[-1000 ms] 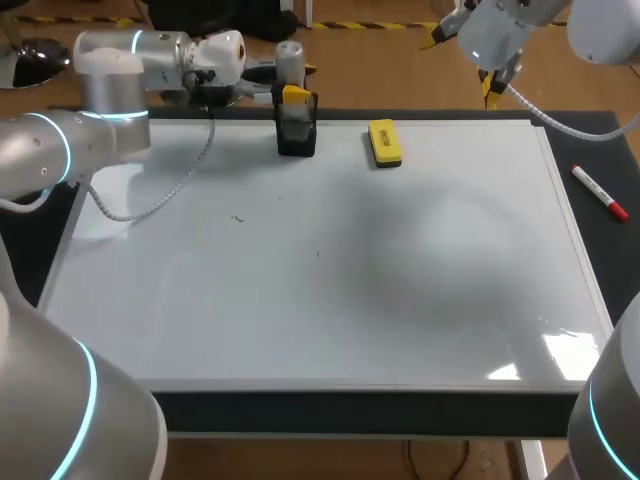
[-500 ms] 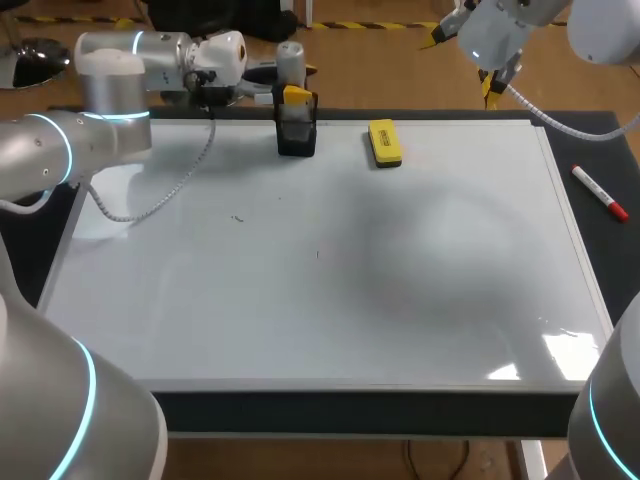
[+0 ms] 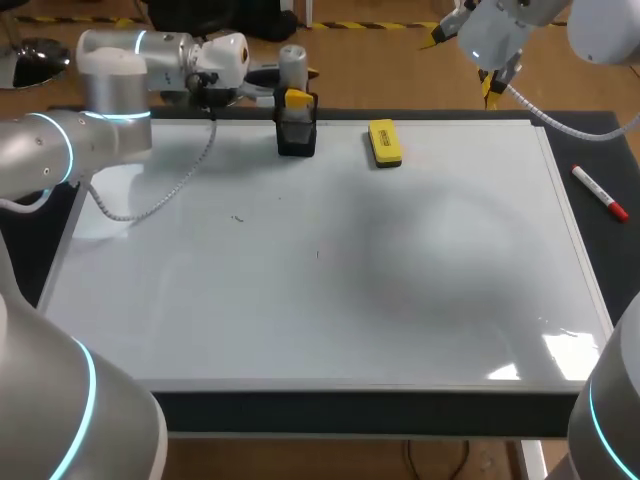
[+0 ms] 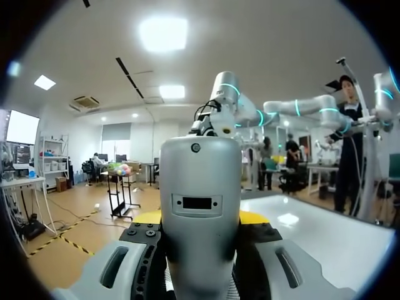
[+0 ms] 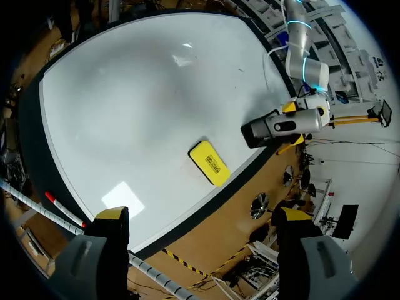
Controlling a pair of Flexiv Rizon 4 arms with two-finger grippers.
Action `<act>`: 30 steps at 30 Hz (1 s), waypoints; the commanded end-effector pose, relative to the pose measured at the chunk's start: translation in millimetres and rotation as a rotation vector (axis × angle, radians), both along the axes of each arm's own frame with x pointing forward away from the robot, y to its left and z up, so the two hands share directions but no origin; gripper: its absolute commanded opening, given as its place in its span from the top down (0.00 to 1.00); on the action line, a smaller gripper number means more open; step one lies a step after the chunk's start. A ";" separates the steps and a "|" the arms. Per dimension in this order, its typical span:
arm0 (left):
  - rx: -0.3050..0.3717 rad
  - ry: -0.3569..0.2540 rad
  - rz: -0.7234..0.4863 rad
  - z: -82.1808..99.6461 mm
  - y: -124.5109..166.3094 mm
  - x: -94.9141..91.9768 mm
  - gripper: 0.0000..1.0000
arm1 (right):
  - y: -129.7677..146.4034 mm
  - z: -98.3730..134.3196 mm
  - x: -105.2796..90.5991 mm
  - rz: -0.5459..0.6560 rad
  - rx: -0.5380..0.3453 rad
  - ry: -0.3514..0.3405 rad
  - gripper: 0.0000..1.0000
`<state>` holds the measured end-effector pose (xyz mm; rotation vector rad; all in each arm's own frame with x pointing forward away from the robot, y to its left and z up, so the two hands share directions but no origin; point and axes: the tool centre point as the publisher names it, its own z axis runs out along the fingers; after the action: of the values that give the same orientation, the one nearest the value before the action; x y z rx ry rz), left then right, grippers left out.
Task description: Pick up the inspection probe, press it on each red-marked spot on the whiteboard one by one, put down the probe, pick up the eraser, and wipe off all the red marks.
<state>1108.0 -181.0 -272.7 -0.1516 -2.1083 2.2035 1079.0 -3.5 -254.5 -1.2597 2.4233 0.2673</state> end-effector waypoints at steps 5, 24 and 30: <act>-0.002 -0.030 -0.001 0.9 1.3 1.5 1.00 | -0.1 1.6 0.1 0.001 -0.007 0.002 0.00; -0.005 -0.052 0.008 1.9 -3.2 2.1 1.00 | -0.1 1.6 0.1 0.001 -0.007 0.002 0.00; -0.004 -0.051 0.012 1.9 -3.2 2.3 0.77 | -0.1 1.6 0.1 0.001 -0.007 0.002 0.00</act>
<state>1111.3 -183.4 -271.9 -0.2004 -2.1336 2.2331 1079.0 -3.5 -254.5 -1.2597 2.4234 0.2673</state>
